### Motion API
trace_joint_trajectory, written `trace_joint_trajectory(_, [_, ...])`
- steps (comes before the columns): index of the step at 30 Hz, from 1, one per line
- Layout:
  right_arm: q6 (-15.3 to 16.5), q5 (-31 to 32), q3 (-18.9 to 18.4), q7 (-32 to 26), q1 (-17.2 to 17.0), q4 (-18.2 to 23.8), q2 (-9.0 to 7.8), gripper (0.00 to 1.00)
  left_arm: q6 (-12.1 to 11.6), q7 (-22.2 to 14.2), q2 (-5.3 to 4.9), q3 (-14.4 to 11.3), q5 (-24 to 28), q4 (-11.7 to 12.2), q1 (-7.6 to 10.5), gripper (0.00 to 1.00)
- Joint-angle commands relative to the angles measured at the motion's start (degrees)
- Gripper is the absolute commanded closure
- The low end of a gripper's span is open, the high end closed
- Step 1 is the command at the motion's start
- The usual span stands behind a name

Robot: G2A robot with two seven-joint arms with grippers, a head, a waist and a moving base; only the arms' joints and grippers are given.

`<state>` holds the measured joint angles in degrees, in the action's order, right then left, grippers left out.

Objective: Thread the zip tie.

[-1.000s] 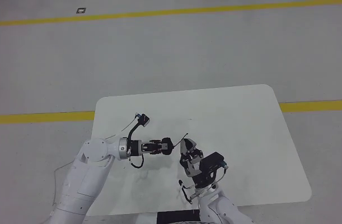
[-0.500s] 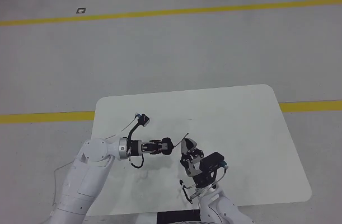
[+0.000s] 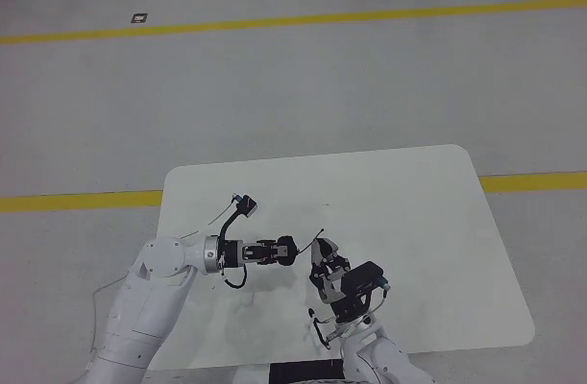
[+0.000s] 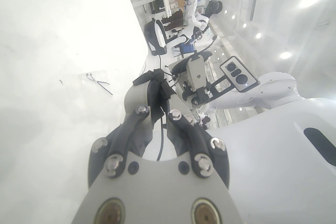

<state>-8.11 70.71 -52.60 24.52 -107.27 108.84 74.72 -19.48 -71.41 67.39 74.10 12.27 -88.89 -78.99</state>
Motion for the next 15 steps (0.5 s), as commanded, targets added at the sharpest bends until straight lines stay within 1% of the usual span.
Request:
trace_joint_trajectory(1, [-0.1,0.0,0.0,0.3,0.0,0.0,0.02,1.0,0.0,0.0,0.0,0.0,0.0,0.0,0.0,1.0])
trace_joint_trajectory(15, [-0.8,0.6,0.0,1.1,0.0,-0.4,0.16,1.0,0.0,0.0,0.0,0.0,0.0,0.0,0.0,1.0])
